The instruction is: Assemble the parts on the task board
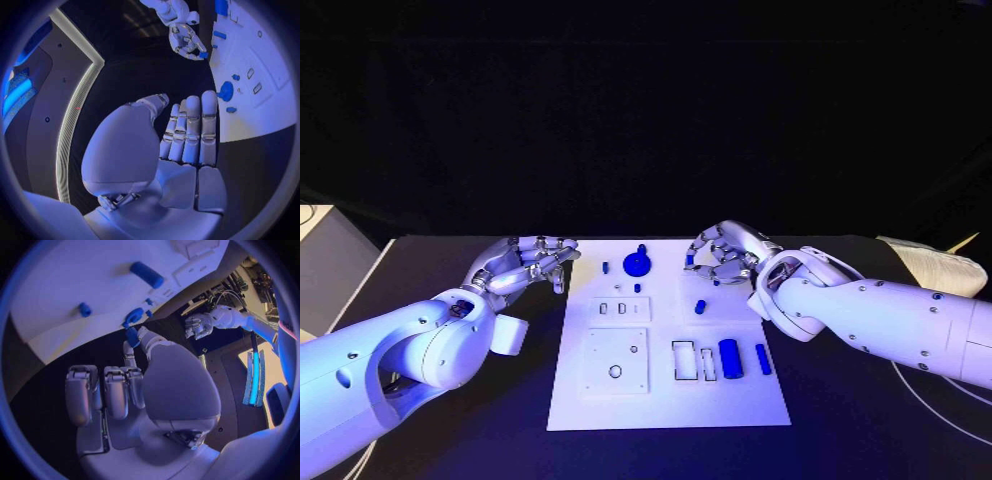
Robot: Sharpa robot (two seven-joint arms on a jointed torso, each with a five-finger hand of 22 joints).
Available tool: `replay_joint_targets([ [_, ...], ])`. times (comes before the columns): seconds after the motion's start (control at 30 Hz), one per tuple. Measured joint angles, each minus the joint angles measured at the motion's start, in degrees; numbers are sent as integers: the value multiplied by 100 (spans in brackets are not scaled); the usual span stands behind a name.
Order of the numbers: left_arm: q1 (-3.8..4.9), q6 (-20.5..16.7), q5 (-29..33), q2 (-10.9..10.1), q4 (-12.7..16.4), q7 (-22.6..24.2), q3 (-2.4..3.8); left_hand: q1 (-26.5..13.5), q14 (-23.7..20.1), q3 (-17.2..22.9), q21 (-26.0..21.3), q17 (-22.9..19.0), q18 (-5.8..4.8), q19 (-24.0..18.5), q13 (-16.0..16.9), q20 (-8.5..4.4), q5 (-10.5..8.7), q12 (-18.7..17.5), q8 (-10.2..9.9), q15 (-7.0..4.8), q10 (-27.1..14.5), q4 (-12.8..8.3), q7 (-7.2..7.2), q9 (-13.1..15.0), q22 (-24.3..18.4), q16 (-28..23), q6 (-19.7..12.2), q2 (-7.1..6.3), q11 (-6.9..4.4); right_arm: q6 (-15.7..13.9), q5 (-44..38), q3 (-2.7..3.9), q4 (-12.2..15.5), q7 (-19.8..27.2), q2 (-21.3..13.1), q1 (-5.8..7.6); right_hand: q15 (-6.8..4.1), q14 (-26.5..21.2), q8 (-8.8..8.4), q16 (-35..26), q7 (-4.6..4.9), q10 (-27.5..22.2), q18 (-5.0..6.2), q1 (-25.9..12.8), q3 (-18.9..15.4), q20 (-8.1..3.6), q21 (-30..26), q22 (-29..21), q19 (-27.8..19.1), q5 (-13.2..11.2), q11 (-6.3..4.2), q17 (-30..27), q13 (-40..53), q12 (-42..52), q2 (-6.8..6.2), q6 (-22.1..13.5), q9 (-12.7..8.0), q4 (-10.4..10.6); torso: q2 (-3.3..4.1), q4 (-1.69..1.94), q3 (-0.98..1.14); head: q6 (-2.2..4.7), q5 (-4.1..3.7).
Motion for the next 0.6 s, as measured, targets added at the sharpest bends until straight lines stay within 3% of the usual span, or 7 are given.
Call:
replay_joint_targets([
  [0.2,1,0,0,67,-73,-3,-1,0,0,0,0,0,0,0,0,0,0,0,0,0,0,0,0,0,0,0,0,0,0,-66,-34,-45,260,-346,450,-43,0,0,22,0,-9,0,0,1,18,0,0,0,0,36,0,0,0,0,1,-9,-7,-14,-63,-4,-14,-56,109],
  [0.6,1,1,0,106,-106,-11,-2,-10,0,0,0,-6,0,0,4,0,0,0,0,0,0,0,0,8,-1,0,0,10,0,-175,-464,-112,348,-1357,1086,-269,1,0,21,0,-3,0,0,3,32,1,0,-1,0,66,0,0,4,-1,2,-58,-14,0,-131,9,-59,-148,143],
])
